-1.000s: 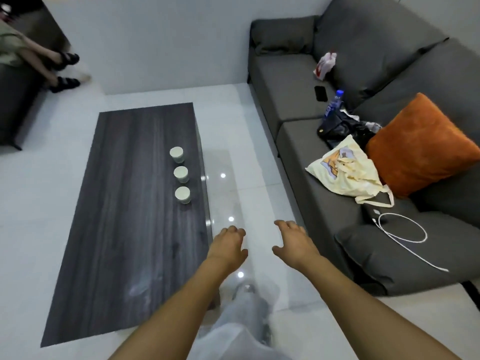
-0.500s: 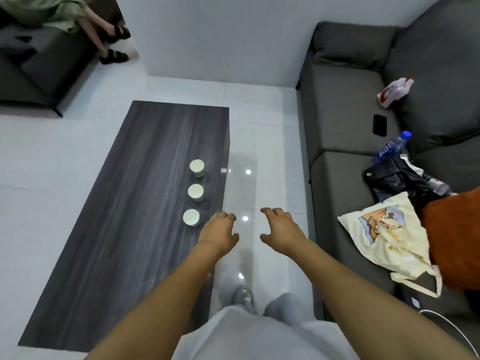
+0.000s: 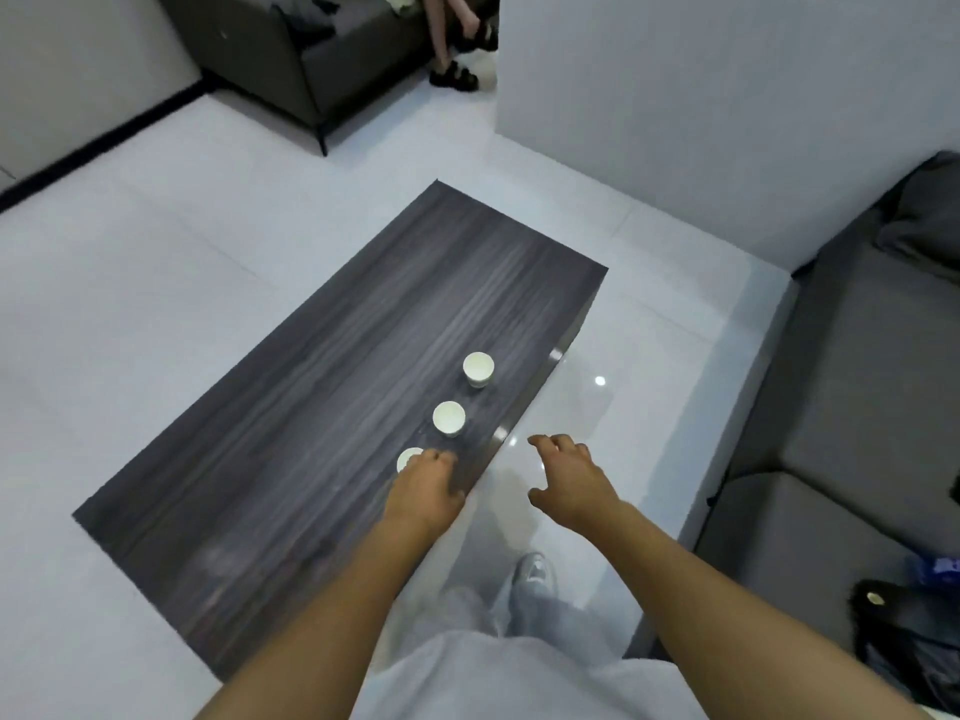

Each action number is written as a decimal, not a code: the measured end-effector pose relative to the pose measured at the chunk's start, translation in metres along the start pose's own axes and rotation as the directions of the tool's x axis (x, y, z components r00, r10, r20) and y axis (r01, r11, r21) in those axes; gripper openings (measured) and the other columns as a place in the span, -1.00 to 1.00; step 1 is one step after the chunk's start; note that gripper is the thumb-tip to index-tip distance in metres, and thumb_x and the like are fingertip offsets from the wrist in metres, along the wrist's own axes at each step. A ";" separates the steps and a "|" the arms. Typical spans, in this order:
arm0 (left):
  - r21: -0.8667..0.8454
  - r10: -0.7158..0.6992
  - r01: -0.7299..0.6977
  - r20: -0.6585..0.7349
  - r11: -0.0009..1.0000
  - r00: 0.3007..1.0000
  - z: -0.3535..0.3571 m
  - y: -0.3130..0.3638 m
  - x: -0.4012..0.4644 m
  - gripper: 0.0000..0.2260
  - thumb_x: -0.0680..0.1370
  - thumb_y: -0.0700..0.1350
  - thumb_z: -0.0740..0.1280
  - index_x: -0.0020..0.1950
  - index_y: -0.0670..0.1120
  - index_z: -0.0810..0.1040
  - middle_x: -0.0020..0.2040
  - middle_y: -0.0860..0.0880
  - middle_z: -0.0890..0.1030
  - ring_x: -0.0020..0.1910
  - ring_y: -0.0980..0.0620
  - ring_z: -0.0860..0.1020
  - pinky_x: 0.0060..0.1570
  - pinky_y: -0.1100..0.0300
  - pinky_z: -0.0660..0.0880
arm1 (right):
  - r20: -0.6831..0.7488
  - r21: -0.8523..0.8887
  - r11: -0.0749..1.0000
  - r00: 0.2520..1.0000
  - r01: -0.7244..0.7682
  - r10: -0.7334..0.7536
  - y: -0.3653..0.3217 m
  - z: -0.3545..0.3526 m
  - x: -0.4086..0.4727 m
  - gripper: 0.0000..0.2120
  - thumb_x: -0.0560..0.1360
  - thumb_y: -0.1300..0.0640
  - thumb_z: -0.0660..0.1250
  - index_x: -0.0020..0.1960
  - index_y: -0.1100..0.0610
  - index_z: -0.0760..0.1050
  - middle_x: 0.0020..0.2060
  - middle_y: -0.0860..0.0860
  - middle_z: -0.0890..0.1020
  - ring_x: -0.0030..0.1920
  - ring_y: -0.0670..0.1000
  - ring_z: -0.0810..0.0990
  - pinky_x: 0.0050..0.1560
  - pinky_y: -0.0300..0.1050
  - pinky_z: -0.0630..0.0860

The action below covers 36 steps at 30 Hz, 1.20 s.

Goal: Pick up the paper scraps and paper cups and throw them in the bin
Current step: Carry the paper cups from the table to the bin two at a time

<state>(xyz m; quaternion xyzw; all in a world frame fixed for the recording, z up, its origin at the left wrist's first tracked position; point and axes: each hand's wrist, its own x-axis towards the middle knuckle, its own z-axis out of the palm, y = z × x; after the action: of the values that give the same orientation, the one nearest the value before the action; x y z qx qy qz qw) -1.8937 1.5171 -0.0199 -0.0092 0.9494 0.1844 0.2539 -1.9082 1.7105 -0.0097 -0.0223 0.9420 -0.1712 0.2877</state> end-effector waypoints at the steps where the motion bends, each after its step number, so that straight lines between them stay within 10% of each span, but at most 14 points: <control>1: -0.035 -0.050 0.049 -0.013 0.998 0.999 0.001 -0.002 0.004 -0.72 0.49 -0.09 0.28 0.19 -0.12 0.47 0.17 -0.09 0.48 0.19 -0.09 0.44 0.13 0.03 0.43 | 0.013 -0.025 0.999 0.999 0.032 -0.032 0.000 -0.004 0.013 -0.36 0.50 0.08 0.37 0.50 0.03 0.17 0.46 0.08 0.27 0.42 0.15 0.29 0.35 0.04 0.38; 16: -0.233 -0.439 0.429 0.013 0.873 0.899 0.013 -0.059 0.087 -0.62 0.50 -0.10 0.30 0.31 -0.08 0.40 0.24 -0.09 0.45 0.26 -0.11 0.38 0.20 0.04 0.40 | 0.264 -0.190 0.934 0.932 0.303 -0.248 -0.056 0.001 0.176 -0.33 0.49 0.08 0.37 0.50 0.05 0.13 0.41 0.08 0.29 0.37 0.17 0.29 0.31 0.10 0.40; 36: -0.009 -0.479 0.481 0.070 0.877 0.875 0.160 -0.114 0.210 -0.37 0.53 -0.05 0.31 0.52 0.02 0.07 0.55 -0.10 0.01 0.53 -0.12 -0.06 0.49 -0.10 0.01 | 0.455 -0.300 0.790 0.808 0.534 -0.374 -0.041 0.147 0.336 -0.19 0.44 0.11 0.46 0.52 -0.04 0.05 0.55 0.07 0.00 0.52 0.21 -0.03 0.43 0.20 0.22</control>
<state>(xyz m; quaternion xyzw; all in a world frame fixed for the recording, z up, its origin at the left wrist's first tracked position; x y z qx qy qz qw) -1.9868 1.4835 -0.2897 -0.2417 0.9061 0.1284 0.3227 -2.1103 1.5792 -0.2896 -0.3448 0.8494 -0.0254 0.3987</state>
